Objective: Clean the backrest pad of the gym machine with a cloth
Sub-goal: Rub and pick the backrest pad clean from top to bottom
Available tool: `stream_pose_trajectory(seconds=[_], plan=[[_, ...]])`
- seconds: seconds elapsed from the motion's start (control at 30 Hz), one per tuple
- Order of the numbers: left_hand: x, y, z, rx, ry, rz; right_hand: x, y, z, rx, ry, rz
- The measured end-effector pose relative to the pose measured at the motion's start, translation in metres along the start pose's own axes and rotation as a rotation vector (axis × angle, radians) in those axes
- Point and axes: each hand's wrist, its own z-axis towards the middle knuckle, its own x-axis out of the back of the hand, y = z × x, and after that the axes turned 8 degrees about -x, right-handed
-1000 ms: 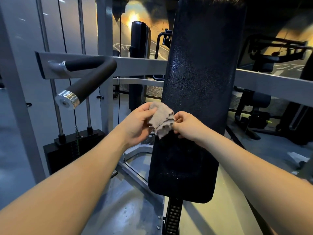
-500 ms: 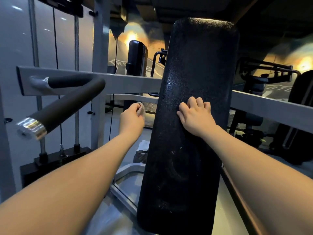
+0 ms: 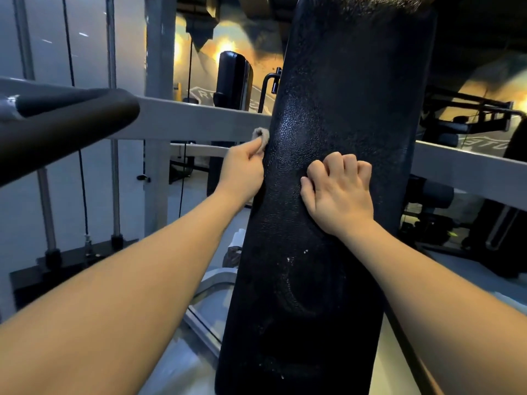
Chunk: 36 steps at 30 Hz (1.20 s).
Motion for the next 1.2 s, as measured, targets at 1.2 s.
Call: stream_pose_trajectory(seconds=[1.2], plan=[[-0.005,-0.009,-0.086,-0.31,-0.091,0.683,0.0,-0.004,-0.005,-0.023,-0.013,0.005]])
